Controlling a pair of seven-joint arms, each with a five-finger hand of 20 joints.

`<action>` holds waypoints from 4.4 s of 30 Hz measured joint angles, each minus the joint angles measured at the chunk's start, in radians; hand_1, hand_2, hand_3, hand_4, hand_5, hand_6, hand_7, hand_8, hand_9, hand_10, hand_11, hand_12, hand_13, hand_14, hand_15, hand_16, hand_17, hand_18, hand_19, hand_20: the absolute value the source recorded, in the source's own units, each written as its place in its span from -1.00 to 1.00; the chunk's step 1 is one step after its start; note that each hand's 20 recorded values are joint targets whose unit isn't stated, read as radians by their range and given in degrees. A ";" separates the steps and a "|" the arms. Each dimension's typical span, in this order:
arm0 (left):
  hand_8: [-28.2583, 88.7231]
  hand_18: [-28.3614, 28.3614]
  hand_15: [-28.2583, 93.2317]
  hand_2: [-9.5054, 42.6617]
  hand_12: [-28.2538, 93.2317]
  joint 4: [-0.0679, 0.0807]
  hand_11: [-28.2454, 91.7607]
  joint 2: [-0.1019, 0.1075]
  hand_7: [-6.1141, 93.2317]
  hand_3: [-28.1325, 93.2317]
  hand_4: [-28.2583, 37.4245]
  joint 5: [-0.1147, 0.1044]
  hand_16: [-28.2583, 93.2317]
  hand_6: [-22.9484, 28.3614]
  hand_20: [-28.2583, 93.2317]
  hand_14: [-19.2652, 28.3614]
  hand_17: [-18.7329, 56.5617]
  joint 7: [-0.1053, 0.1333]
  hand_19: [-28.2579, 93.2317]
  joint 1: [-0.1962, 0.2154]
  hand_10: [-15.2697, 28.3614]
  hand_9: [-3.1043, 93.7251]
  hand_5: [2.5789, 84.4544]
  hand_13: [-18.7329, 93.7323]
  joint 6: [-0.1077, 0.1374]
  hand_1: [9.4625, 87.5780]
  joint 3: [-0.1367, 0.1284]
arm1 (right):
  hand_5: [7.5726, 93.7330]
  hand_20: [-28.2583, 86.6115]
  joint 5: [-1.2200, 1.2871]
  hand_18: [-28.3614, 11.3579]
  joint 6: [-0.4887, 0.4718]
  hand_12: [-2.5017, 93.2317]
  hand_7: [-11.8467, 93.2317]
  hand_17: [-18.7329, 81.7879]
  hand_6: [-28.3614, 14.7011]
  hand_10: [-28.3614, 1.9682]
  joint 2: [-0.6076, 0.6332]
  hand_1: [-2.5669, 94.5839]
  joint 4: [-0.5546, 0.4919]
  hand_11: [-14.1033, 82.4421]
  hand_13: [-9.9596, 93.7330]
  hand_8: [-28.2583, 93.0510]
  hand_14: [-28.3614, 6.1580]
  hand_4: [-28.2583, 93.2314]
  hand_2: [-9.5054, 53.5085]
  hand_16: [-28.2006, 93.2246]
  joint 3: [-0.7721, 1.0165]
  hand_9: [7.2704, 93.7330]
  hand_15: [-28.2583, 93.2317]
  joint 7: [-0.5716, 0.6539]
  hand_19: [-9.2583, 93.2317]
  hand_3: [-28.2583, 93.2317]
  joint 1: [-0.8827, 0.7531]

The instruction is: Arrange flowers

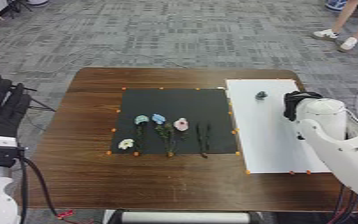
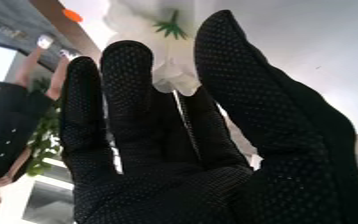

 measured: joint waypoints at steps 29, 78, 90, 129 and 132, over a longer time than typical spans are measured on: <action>-0.64 0.37 -0.27 -0.11 -0.36 -0.001 -0.31 0.000 -0.71 0.63 -1.00 -0.009 -0.56 0.12 -0.35 0.32 -0.62 0.000 -0.25 0.010 0.23 -0.34 -0.13 -0.28 0.001 -0.67 -0.008 | 0.36 0.11 -0.091 -0.68 0.383 0.09 -0.24 -0.02 0.40 0.39 0.063 0.32 -0.066 -0.14 0.50 -0.62 0.35 -1.00 -1.00 0.25 -0.002 0.66 0.47 0.027 0.62 0.66 -0.133; -0.65 0.38 -0.23 -0.09 -0.37 0.003 -0.29 0.013 -0.70 0.64 -1.00 -0.040 -0.57 0.15 -0.35 0.33 -0.62 -0.015 -0.23 -0.037 0.26 -0.32 -0.08 -0.27 0.083 -0.67 0.043 | 0.32 0.12 -0.153 -0.69 0.321 0.04 -0.30 -0.06 0.41 0.39 -0.220 0.25 -0.098 -0.25 0.46 -0.77 0.32 -1.00 -1.00 0.25 -0.368 0.62 0.48 -0.244 0.59 0.66 0.114; -0.65 0.37 -0.23 -0.09 -0.37 0.002 -0.29 0.014 -0.70 0.65 -1.00 -0.062 -0.57 0.15 -0.35 0.33 -0.62 -0.013 -0.23 -0.031 0.26 -0.33 -0.08 -0.27 0.082 -0.68 0.039 | 0.24 0.12 -0.130 -0.70 0.296 -0.09 -0.38 -0.10 0.34 0.34 -0.206 0.17 -0.124 -0.40 0.42 -0.76 0.24 -1.00 -1.00 0.22 -0.350 0.53 0.50 -0.243 0.57 0.69 0.085; -0.66 0.37 -0.19 -0.11 -0.36 -0.009 -0.23 0.013 -0.67 0.66 -1.00 -0.095 -0.58 0.15 -0.35 0.34 -0.61 0.008 -0.23 -0.009 0.32 -0.26 -0.06 -0.26 0.083 -0.68 0.026 | 0.08 0.09 -0.068 -0.76 0.109 -0.54 -0.45 -0.19 0.20 -0.14 -0.191 -0.05 -0.241 -0.32 0.29 -0.72 -0.06 -1.00 -1.00 -0.01 -0.262 0.10 0.61 -0.231 0.54 0.83 0.071; -0.66 0.37 -0.19 -0.11 -0.36 -0.009 -0.23 0.013 -0.68 0.66 -1.00 -0.095 -0.58 0.15 -0.35 0.34 -0.61 0.008 -0.23 -0.008 0.32 -0.26 -0.06 -0.26 0.083 -0.68 0.025 | 0.07 0.09 -0.060 -0.77 0.107 -0.54 -0.46 -0.19 0.19 -0.16 -0.191 -0.08 -0.248 -0.32 0.28 -0.72 -0.07 -1.00 -1.00 -0.02 -0.244 0.09 0.61 -0.229 0.54 0.82 0.065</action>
